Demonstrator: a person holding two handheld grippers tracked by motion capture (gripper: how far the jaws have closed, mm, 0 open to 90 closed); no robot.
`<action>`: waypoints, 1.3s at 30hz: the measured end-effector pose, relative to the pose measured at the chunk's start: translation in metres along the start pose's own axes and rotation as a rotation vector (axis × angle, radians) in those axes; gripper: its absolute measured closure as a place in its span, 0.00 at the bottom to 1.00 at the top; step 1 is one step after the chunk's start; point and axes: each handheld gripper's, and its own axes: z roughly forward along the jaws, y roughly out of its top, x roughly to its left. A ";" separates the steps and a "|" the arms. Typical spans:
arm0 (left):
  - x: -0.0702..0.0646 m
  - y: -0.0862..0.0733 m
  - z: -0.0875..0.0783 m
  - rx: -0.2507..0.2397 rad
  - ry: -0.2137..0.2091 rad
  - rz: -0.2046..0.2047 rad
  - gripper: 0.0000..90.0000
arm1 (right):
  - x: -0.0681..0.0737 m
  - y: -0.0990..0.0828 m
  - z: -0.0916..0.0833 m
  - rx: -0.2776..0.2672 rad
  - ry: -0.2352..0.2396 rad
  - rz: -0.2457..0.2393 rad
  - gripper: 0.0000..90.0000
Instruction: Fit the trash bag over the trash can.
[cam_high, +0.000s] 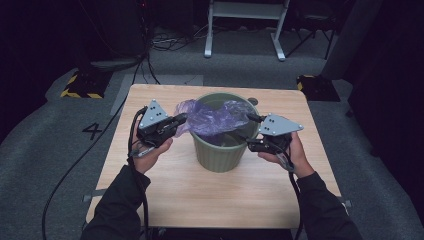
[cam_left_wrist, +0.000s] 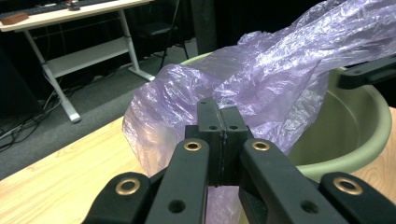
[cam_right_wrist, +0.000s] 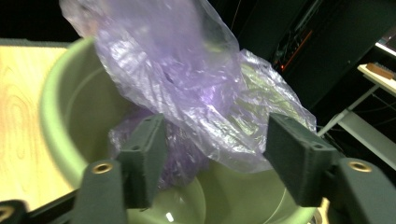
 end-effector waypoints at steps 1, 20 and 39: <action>0.000 0.000 0.000 0.000 0.000 -0.002 1.00 | -0.001 0.000 0.003 0.010 -0.001 -0.003 0.47; 0.014 -0.008 -0.009 -0.012 0.020 -0.064 1.00 | -0.007 -0.018 -0.029 -0.003 0.000 -0.043 1.00; 0.027 -0.037 -0.010 0.052 -0.051 -0.137 0.99 | 0.000 -0.067 -0.056 0.029 0.128 0.018 1.00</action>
